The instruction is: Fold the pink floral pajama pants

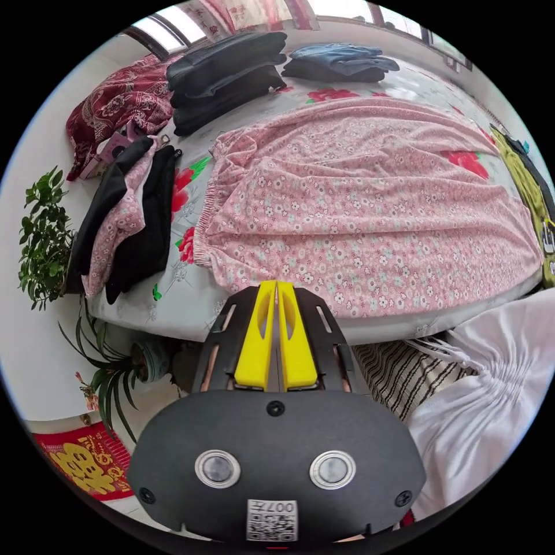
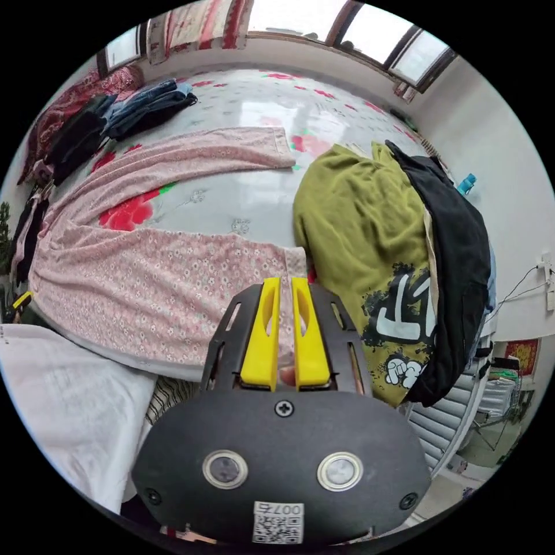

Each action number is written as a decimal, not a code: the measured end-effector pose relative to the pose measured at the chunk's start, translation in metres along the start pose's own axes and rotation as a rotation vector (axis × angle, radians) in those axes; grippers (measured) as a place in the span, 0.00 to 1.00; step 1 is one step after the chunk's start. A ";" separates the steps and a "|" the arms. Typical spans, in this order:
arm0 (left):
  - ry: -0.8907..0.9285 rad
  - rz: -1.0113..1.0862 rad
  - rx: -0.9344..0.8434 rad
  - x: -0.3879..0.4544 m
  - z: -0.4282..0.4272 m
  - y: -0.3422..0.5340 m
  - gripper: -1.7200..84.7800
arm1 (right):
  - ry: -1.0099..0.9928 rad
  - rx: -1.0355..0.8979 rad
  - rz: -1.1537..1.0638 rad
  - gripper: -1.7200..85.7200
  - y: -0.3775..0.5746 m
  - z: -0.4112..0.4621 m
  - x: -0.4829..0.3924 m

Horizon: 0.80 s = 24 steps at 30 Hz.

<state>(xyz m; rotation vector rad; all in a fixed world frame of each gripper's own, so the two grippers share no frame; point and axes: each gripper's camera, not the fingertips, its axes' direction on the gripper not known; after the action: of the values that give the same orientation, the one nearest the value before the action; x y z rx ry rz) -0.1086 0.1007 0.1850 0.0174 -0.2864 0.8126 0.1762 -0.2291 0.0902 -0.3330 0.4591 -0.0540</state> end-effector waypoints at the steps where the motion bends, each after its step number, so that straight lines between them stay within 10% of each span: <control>1: 0.007 0.017 0.015 0.000 -0.002 0.002 0.01 | -0.055 0.039 -0.088 0.05 -0.018 -0.003 -0.030; 13: 0.150 0.442 0.073 0.070 0.020 -0.005 0.05 | -0.482 0.007 -0.781 0.05 -0.149 0.056 -0.361; 24: 0.303 0.290 0.049 0.014 -0.006 0.064 0.01 | -0.472 -0.138 -0.754 0.02 -0.155 0.106 -0.376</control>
<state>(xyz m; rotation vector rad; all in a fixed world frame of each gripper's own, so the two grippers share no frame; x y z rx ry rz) -0.1445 0.1557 0.1765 -0.1025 0.0194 1.0958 -0.1104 -0.2959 0.3909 -0.6232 -0.1513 -0.6658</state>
